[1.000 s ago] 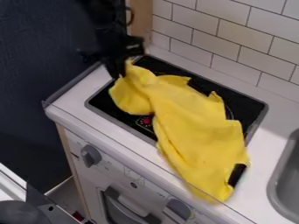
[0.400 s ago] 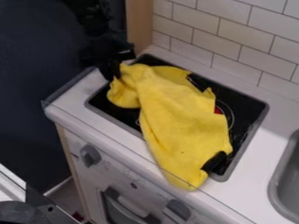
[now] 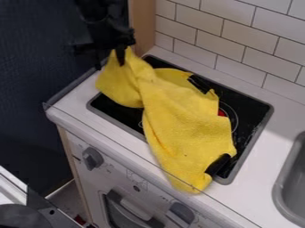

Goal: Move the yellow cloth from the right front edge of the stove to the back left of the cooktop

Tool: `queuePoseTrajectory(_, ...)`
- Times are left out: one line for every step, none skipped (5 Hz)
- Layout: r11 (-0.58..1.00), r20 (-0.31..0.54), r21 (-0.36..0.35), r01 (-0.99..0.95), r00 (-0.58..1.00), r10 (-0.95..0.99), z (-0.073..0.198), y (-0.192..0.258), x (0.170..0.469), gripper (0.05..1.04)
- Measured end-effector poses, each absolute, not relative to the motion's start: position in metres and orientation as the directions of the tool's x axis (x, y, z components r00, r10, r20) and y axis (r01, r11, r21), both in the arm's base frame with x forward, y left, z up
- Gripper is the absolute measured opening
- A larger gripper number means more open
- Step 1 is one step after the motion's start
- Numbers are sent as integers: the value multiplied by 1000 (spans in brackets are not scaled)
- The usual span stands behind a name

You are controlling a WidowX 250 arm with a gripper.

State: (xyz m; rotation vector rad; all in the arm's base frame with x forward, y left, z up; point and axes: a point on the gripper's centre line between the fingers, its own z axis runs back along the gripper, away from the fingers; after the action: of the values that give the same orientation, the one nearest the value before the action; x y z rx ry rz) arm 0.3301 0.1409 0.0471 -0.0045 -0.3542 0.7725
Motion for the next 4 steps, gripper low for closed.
queuePoseTrajectory(707,306,-141,-693,648,697,58,131,337,1002)
queuePoseTrajectory(705,306,-176,-687,642,702,71,118,349,1001)
queuePoseTrajectory(691,256,-158,-705,647,719,76,93,352,1001)
queuePoseTrajectory(683,157,-113,-721,666,729,73,53,344,1001)
